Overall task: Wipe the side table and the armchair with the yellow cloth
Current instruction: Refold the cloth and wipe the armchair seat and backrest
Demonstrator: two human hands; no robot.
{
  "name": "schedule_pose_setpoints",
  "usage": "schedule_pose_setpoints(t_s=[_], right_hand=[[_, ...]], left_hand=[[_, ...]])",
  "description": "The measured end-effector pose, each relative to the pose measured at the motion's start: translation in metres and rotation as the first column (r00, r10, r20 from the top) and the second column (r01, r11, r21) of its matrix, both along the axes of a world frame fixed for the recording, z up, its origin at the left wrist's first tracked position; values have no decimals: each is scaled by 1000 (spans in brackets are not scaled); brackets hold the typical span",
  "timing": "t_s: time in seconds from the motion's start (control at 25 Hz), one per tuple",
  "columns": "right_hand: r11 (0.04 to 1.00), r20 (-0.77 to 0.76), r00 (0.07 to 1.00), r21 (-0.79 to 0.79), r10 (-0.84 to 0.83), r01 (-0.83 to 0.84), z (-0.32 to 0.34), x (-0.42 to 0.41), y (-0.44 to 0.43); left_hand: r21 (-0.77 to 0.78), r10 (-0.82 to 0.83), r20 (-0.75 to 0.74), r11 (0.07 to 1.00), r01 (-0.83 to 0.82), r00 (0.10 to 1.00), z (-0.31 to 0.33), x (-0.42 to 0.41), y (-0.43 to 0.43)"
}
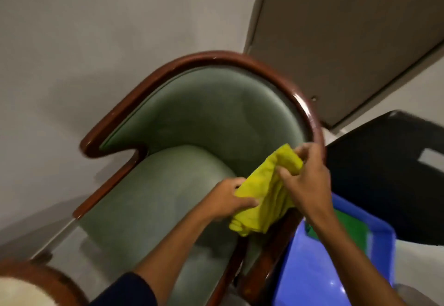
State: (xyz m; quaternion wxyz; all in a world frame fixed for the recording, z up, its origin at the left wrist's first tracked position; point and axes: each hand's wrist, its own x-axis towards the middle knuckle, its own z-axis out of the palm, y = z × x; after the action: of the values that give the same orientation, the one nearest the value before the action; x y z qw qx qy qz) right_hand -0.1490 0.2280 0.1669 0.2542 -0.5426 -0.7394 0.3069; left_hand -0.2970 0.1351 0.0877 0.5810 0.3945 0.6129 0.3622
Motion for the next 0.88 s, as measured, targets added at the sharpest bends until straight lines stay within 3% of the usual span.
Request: schedule_pose_setpoints(t_s=[0.08, 0.12, 0.2, 0.32, 0.44, 0.52, 0.6, 0.68, 0.76, 0.88], right_hand=[[986, 24, 998, 154, -63, 58, 23, 6, 60], [965, 98, 991, 253, -94, 67, 27, 5, 85], [924, 333, 933, 383, -137, -1, 18, -3, 118], [977, 577, 817, 177, -2, -123, -21, -18, 112], [943, 737, 676, 245, -31, -225, -42, -24, 122], [932, 754, 645, 310, -122, -187, -34, -37, 146], [941, 705, 693, 316, -150, -118, -29, -57, 157], [939, 661, 735, 330, -151, -103, -41, -70, 143], [934, 638, 755, 342, -150, -104, -58, -73, 131], [923, 622, 743, 385, -247, -15, -72, -81, 137]], left_hand=[[68, 167, 28, 983, -169, 985, 24, 25, 59], [107, 256, -41, 962, -250, 966, 32, 27, 84], [206, 353, -333, 932, -298, 874, 41, 7, 119], [264, 295, -765, 954, -138, 573, 39, -55, 126], [145, 150, -946, 989, -41, 287, 27, -128, 113], [74, 82, -986, 995, -61, 146, 18, -178, 105], [40, 55, -994, 988, -146, 97, 9, -227, 93], [-14, 21, -987, 977, -211, 161, 1, -261, 84], [-49, -8, -980, 977, -208, 197, -9, -278, 81], [-24, 1, -990, 985, -172, 141, -20, -278, 77]])
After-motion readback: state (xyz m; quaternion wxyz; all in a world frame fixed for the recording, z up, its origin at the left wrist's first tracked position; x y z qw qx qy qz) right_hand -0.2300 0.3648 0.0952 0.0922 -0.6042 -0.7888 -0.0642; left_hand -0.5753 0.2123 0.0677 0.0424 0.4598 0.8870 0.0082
